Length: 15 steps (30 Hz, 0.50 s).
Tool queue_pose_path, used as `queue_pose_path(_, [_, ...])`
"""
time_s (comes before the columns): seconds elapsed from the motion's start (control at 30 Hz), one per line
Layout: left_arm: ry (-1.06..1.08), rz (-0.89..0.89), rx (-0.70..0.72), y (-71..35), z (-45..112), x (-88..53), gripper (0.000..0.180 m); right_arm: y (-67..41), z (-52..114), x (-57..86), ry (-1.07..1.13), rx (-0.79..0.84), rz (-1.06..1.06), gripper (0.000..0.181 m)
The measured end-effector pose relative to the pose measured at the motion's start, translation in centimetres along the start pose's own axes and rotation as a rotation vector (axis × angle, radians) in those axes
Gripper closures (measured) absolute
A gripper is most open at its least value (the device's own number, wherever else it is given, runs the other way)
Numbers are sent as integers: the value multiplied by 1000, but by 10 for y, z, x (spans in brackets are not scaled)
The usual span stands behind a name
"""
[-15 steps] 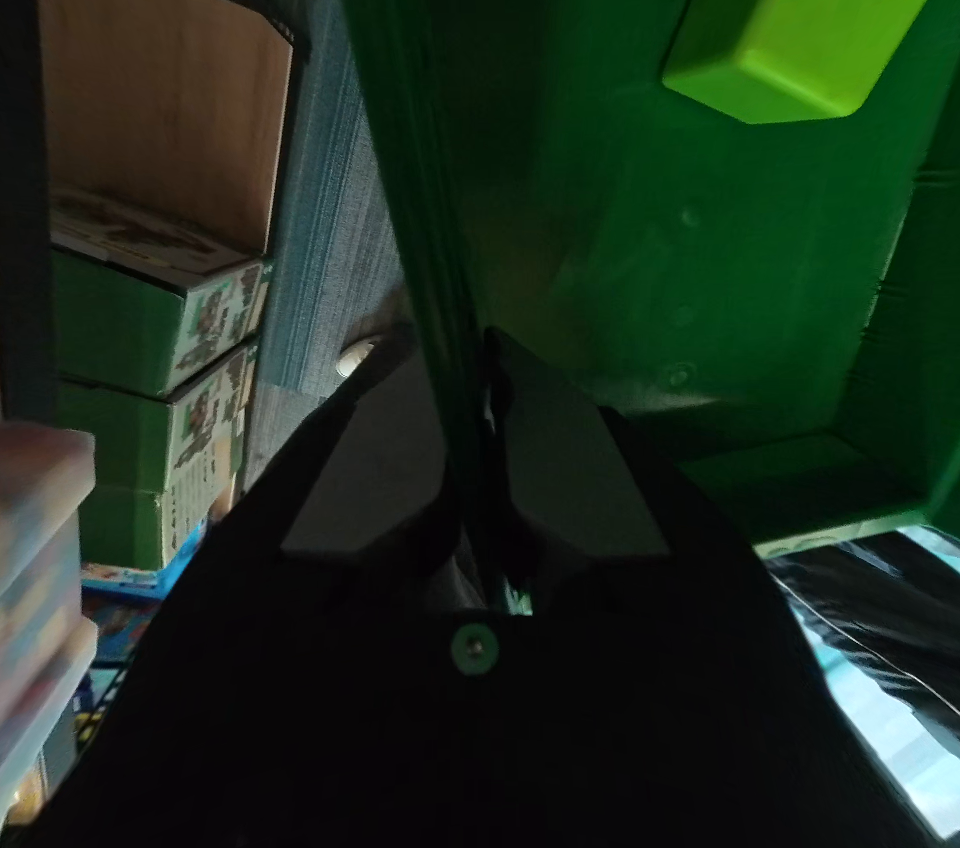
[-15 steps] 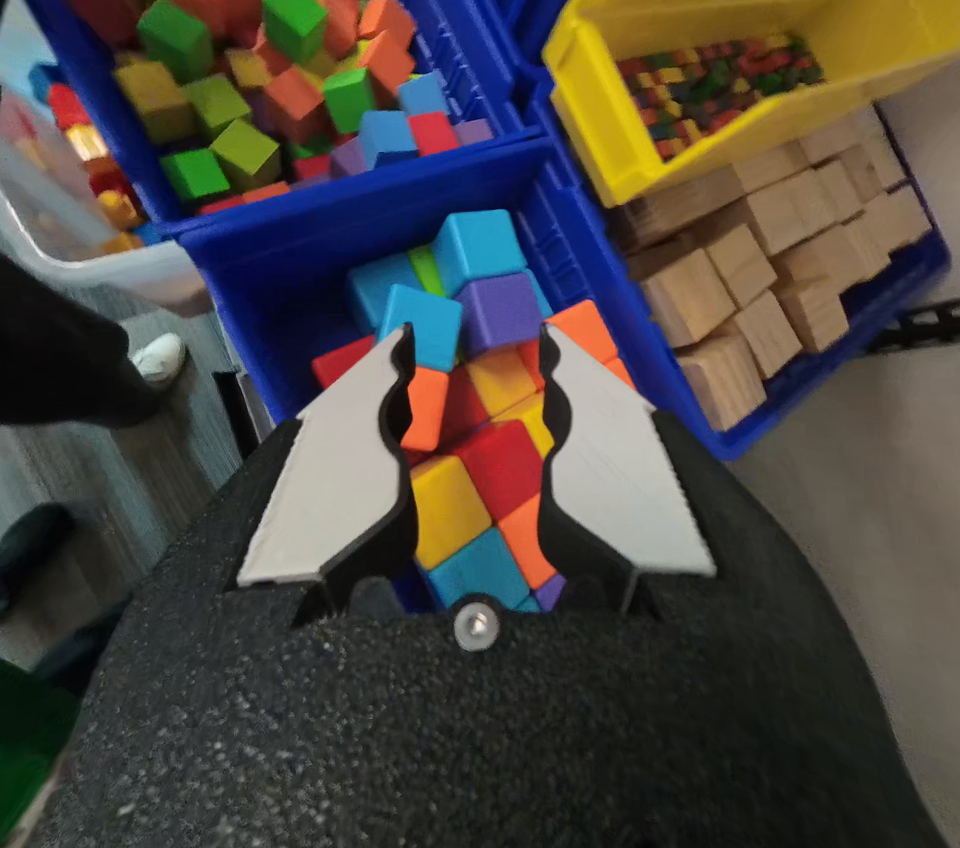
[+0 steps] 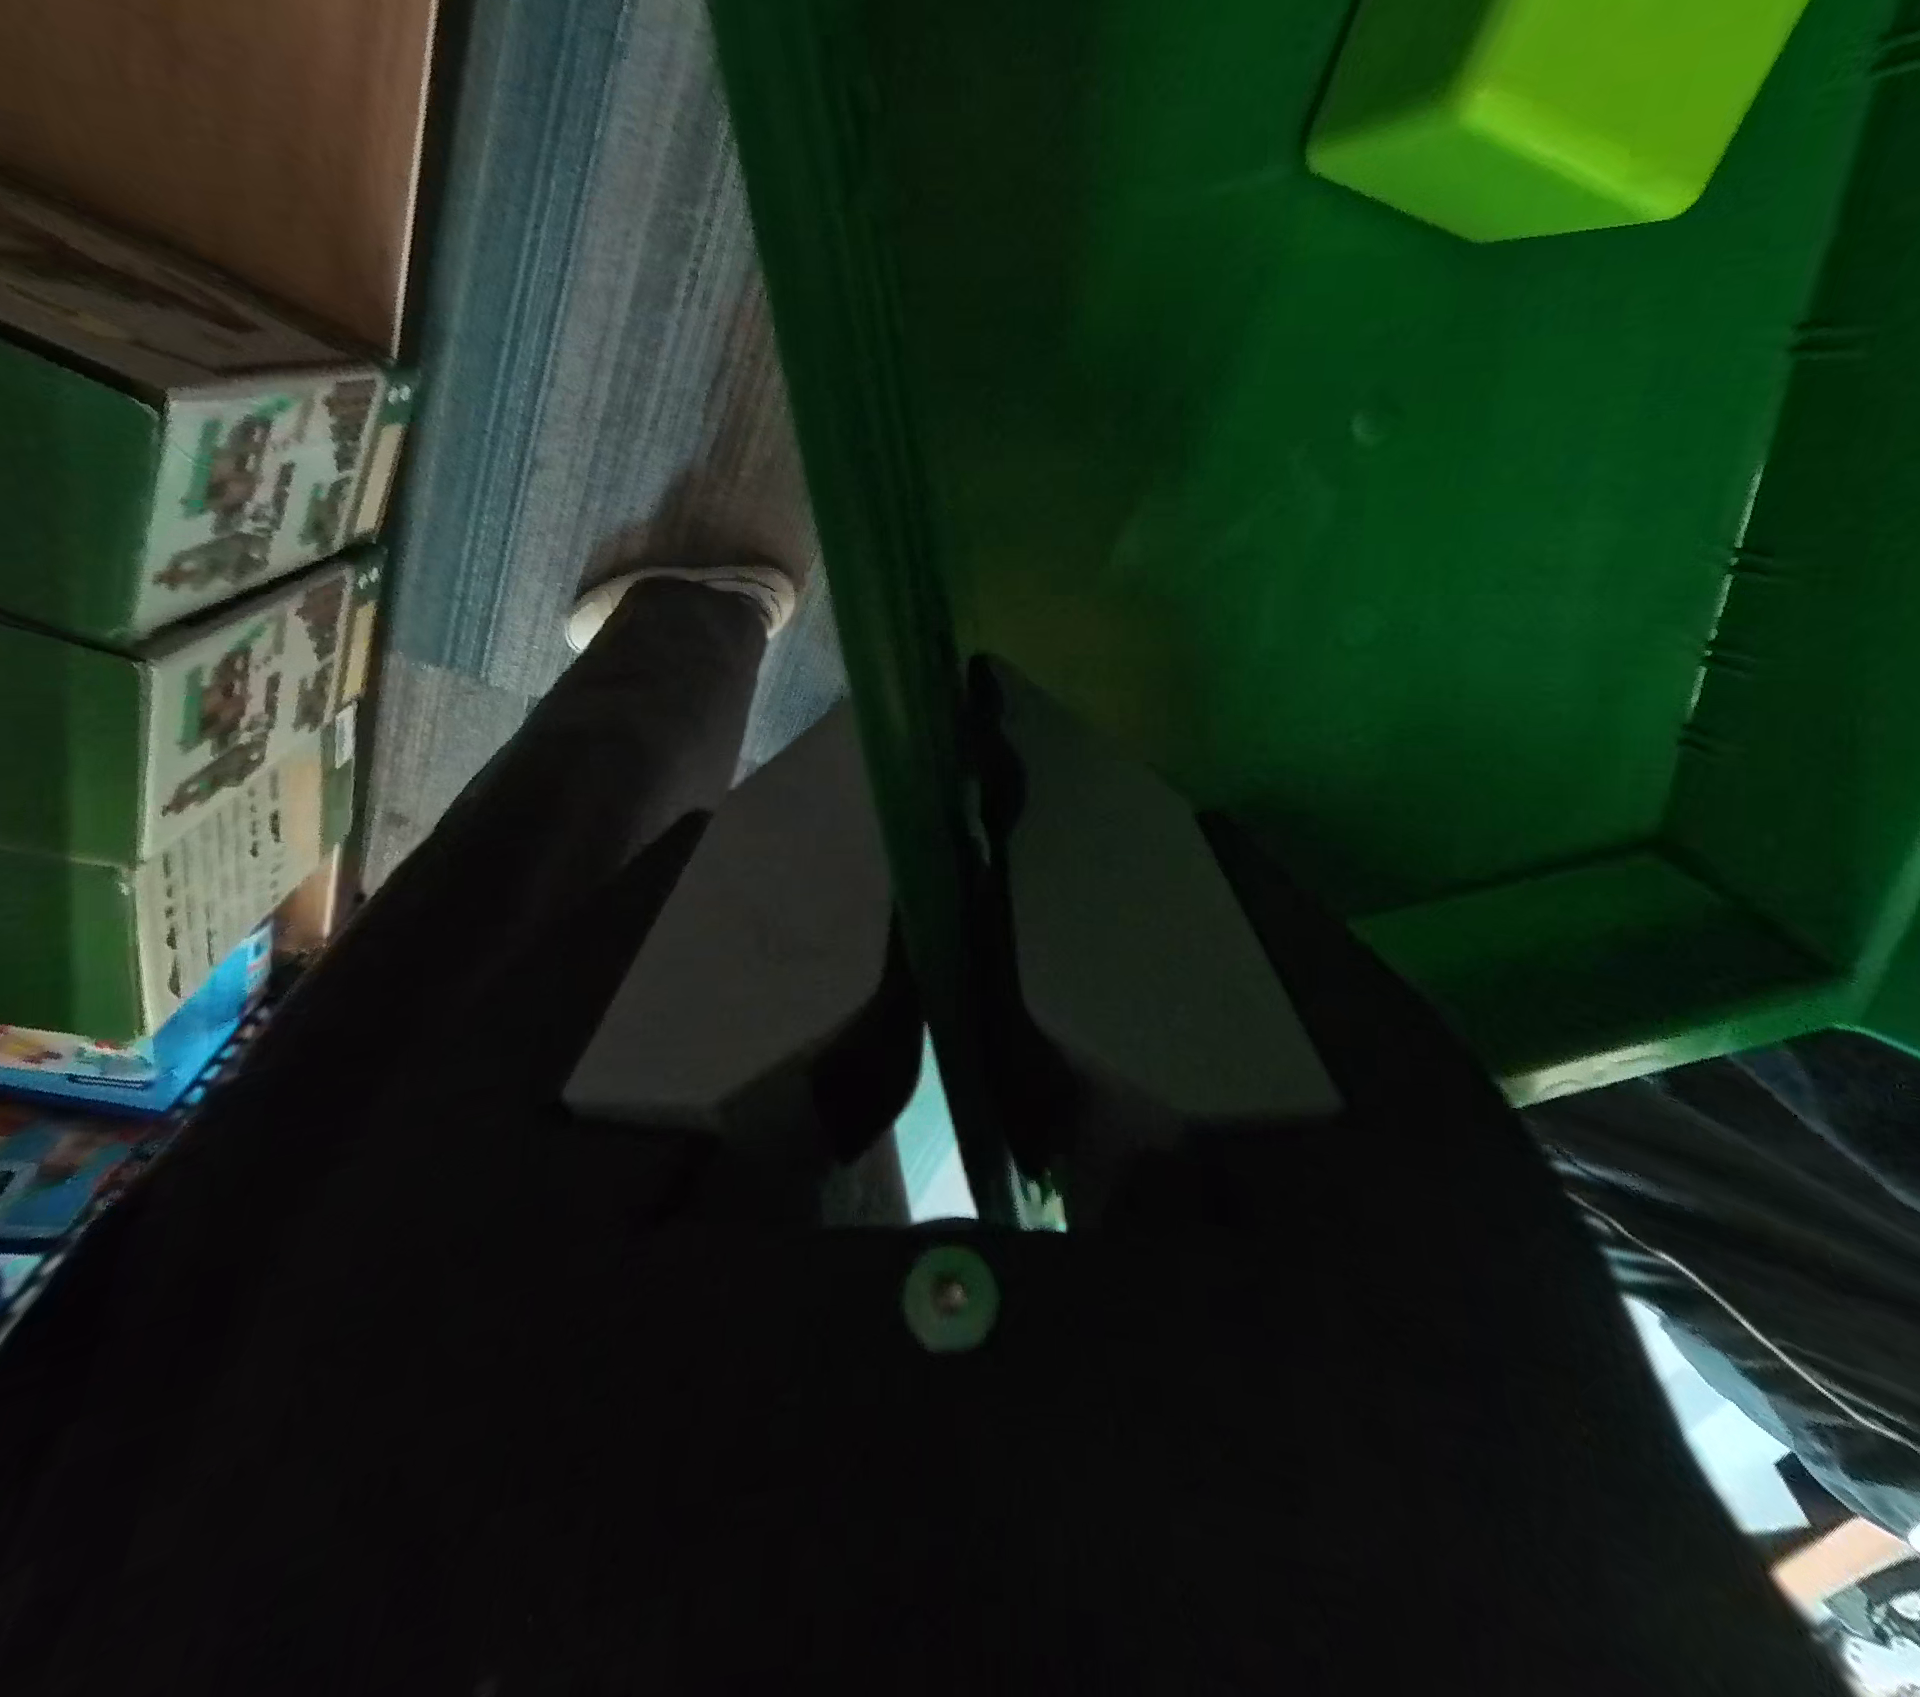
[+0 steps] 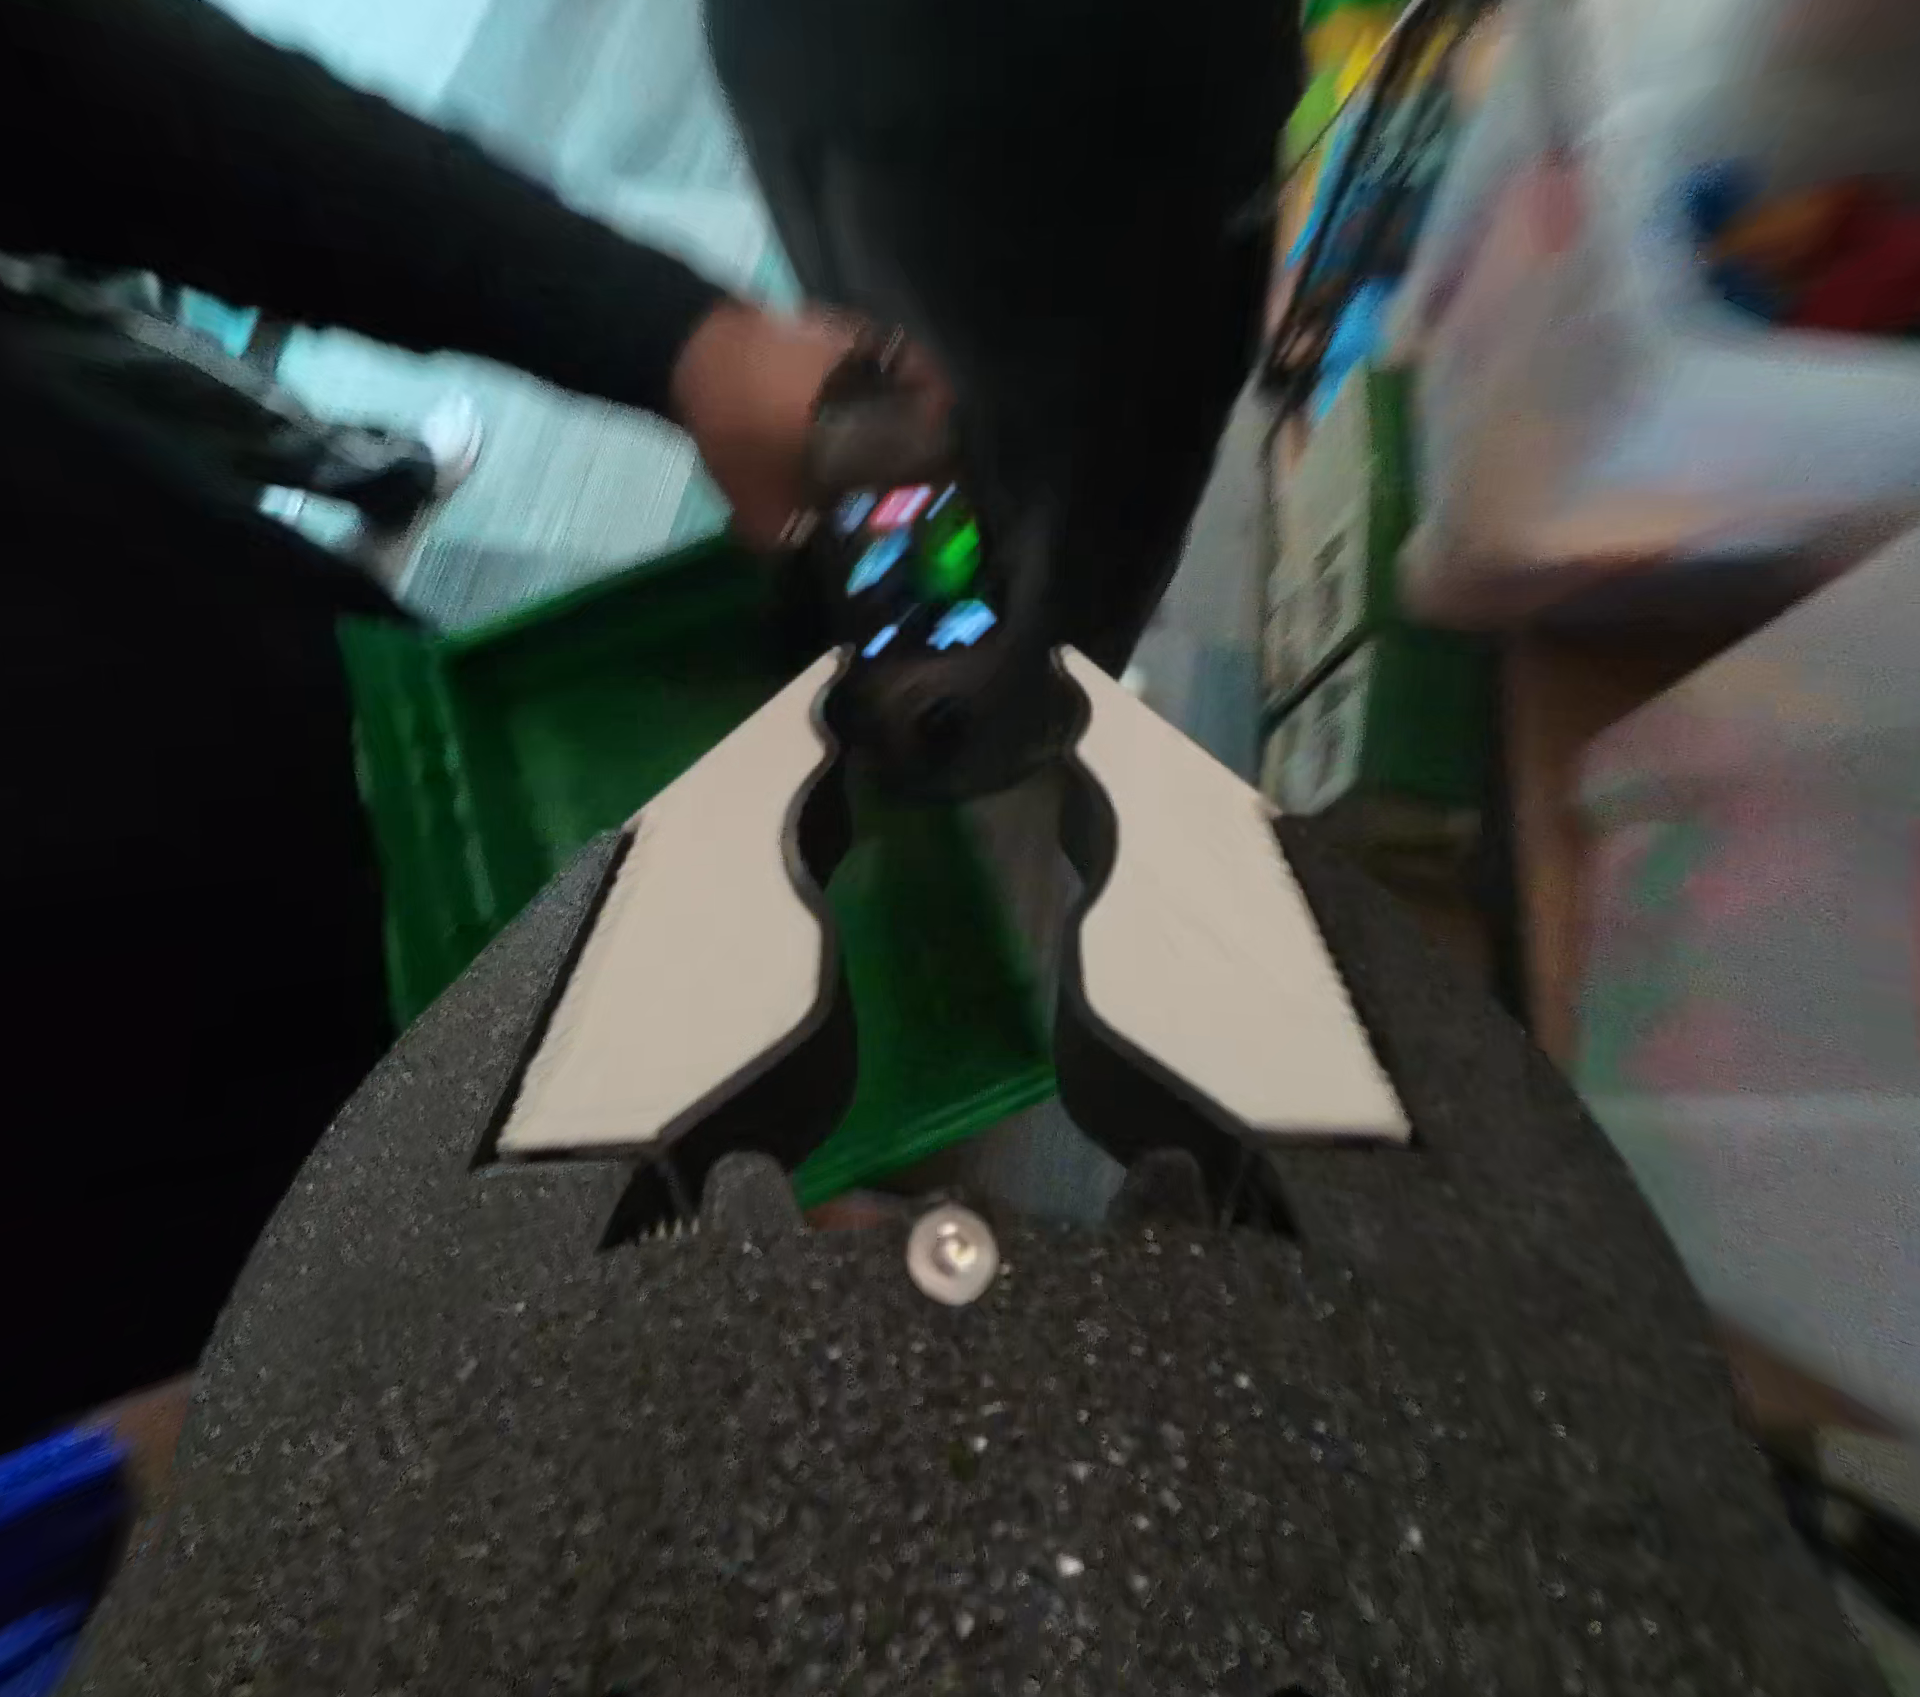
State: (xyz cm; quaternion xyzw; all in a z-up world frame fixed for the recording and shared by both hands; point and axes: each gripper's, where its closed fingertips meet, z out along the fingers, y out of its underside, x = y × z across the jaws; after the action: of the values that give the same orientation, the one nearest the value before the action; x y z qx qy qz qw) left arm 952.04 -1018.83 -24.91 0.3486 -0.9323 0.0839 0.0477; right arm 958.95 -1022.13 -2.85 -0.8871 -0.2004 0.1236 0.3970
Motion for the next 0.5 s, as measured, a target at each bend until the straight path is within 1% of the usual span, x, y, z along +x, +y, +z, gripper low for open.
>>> queue_pose_path(0.07, [3, -5, -9, 15, -1, 9, 178, 44, 44, -56, -67, -167, 15, 146])
queue_pose_path(0.17, [11, -9, -10, 33, 0, 22, 178, 109, 82, -109, -38, -455, -5, 145])
queue_pose_path(0.2, [18, -6, -2, 38, 0, 27, 178, 121, 91, -121, -29, -511, -8, 145])
queue_pose_path(0.27, [23, 4, 11, 45, 0, 36, 178, 141, 106, -140, -24, -618, -24, 134])
queue_pose_path(0.33, [7, 7, 22, 50, -5, 39, 178, 158, 115, -140, 42, -744, -50, 129])
queue_pose_path(0.4, [-1, 3, 40, 55, -12, 41, 178, 166, 125, -142, 55, -816, -52, 129])
queue_pose_path(0.5, [-16, -4, 33, 65, -14, 42, 178, 169, 138, -144, 47, -869, -70, 133])
